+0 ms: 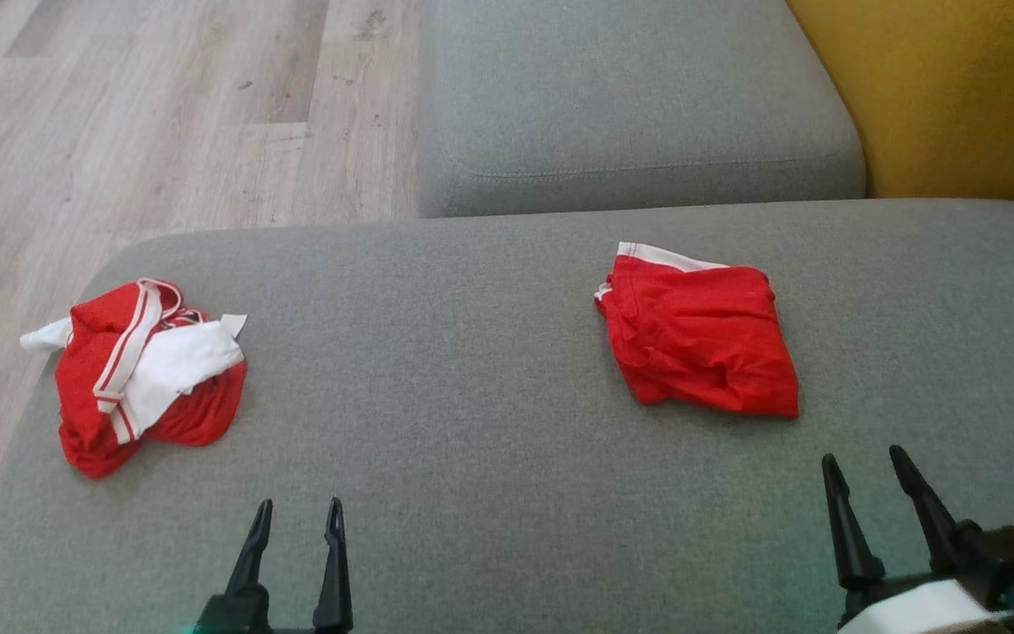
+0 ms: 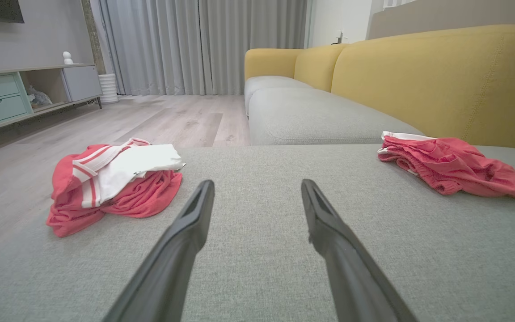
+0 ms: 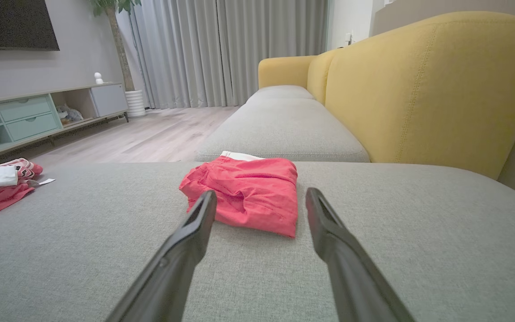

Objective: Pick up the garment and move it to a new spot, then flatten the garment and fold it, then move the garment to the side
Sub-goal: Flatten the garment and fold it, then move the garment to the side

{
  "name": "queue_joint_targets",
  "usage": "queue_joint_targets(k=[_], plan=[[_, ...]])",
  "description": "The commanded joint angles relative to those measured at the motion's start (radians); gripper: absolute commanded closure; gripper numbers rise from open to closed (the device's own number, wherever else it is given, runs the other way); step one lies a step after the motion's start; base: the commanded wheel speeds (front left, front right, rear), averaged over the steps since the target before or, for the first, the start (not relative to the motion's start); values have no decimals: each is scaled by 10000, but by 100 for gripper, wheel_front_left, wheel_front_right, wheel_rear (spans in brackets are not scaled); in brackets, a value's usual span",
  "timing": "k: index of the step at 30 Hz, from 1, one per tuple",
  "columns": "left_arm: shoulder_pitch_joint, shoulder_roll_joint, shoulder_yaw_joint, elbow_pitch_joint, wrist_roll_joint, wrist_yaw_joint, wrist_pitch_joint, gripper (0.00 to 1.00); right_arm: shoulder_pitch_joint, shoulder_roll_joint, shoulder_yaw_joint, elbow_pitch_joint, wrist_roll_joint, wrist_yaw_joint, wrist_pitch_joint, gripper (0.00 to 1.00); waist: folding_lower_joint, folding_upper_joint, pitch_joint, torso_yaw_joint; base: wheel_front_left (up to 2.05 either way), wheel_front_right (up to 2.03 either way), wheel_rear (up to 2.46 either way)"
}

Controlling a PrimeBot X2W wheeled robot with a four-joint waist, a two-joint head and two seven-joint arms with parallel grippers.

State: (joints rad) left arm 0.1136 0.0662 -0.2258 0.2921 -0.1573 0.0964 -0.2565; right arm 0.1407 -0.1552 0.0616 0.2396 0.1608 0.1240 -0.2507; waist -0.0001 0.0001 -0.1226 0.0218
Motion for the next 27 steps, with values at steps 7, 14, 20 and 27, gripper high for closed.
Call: queue_joint_targets(k=[7,14,20,27], plan=[[-204,-97,414,-229,142,-96,-53,0,-20,-218,208,-227,188,67,-110,0,1,-1,-47,99,0,0,0],[-299,-127,424,-476,266,-98,-53,0,-226,-305,35,-293,246,67,-110,0,1,-1,412,164,0,0,0],[-658,-143,326,-900,341,-104,-53,0,-1377,-677,99,763,964,67,-110,0,1,-1,1253,285,0,0,0],[-1323,-154,8,-1267,445,-46,-53,0,-3874,-1798,637,2464,2642,67,1532,0,1,-1,2504,515,0,0,0]])
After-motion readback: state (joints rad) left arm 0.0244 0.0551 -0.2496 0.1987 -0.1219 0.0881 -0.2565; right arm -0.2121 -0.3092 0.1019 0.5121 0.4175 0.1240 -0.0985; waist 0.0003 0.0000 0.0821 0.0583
